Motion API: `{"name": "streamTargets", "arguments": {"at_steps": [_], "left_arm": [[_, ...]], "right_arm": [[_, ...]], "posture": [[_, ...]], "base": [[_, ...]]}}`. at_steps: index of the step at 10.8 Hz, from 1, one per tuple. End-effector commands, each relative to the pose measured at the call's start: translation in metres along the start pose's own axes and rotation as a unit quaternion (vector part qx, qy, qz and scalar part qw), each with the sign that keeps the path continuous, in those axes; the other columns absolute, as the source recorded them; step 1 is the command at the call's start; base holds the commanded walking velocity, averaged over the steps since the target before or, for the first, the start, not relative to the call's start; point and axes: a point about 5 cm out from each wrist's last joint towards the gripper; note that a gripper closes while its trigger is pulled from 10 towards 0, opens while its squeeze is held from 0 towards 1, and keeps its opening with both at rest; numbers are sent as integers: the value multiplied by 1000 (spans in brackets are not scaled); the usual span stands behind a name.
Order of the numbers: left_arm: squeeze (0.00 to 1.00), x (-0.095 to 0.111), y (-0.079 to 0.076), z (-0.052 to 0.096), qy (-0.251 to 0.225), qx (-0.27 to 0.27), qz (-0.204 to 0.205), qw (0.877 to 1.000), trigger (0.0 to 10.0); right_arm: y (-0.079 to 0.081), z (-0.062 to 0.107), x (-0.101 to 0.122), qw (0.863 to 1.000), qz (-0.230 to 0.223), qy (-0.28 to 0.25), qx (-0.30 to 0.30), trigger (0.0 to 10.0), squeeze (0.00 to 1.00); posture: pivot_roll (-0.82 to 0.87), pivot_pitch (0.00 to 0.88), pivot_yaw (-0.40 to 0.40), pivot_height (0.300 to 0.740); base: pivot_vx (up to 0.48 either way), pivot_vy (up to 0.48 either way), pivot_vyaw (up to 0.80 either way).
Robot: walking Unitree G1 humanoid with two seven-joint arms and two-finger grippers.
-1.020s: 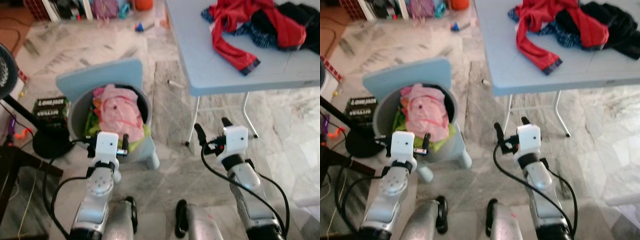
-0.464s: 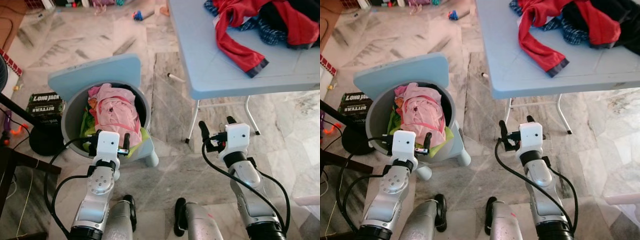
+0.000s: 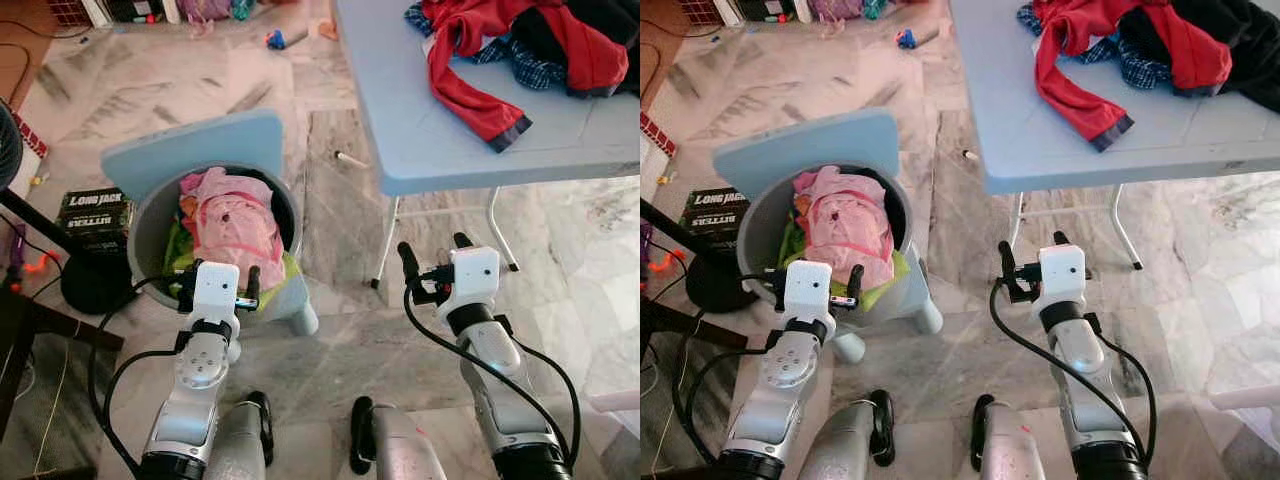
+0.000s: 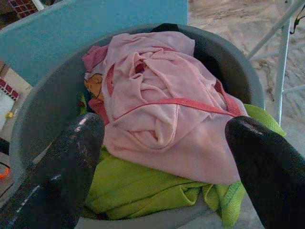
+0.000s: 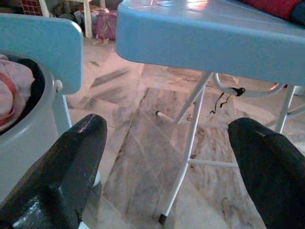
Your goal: Hang hanger
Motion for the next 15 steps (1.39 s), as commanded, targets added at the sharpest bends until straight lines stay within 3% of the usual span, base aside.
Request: {"name": "streamTargets", "arguments": {"at_steps": [1,13,14,15], "left_arm": [[0,-7,-1,3,18,-6,-2,1000,10000],[0,-7,-1,3,18,-6,-2,1000,10000],[0,-7,-1,2,18,-6,-2,1000,10000],[0,10,1,-8,-28,-18,22,999,10000]], "right_arm": [[-2,3,-4,1000,0,12,-3,10000,0],[-2,3,-4,1000,0,12,-3,10000,0],[-2,2,-4,1000,-1,14,-6,10000,0],[-3,5,-1,1000,-21,-3,-5,10000,0]], "posture": [[-25,220,-17,740],[-25,220,-17,740],[0,0,0,740],[-24,222,-12,740]], "base": [[0,0,0],[0,0,0],[0,0,0],[0,0,0]]}}
Point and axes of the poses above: a point about 5 cm out from each wrist's last joint towards the gripper, its own z axis pointing back from the gripper into the wrist, its own x axis along the axis of the wrist's last joint, y = z × x, and after that the axes turned 7 degrees about -z, right-handed
